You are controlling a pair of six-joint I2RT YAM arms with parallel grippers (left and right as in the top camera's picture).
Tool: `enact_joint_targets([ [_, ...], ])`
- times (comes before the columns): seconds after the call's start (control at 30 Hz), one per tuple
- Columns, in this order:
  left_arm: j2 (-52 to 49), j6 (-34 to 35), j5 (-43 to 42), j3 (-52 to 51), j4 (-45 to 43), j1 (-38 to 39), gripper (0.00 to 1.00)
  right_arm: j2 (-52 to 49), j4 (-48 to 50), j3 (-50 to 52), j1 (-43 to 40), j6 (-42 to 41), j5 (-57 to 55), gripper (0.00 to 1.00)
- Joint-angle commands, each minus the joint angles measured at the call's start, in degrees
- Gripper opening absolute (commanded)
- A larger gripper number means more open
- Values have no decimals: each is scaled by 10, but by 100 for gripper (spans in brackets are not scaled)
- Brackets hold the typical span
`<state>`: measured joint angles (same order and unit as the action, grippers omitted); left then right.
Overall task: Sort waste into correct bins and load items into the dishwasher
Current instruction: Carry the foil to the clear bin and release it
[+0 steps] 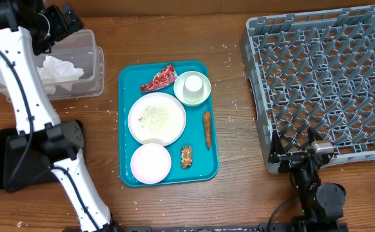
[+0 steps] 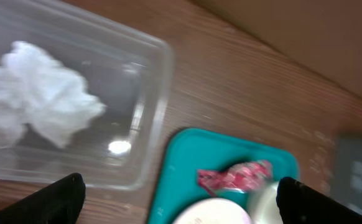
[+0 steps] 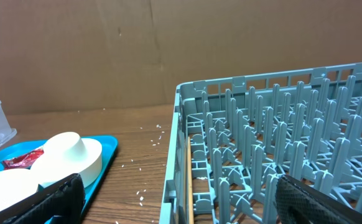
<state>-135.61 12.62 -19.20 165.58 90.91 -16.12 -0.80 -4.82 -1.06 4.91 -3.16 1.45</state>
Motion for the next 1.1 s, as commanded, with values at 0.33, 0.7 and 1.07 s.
enact_joint_targets([
  [0.33,198,-52,-112,23,59,136,100,6,2,6,-2,2,-1,100],
  [0.7,204,-5,-50,20,59,306,100,6,2,6,-2,2,-1,100],
  [1.07,328,63,164,-93,59,319,100,6,2,6,-2,2,-1,100],
])
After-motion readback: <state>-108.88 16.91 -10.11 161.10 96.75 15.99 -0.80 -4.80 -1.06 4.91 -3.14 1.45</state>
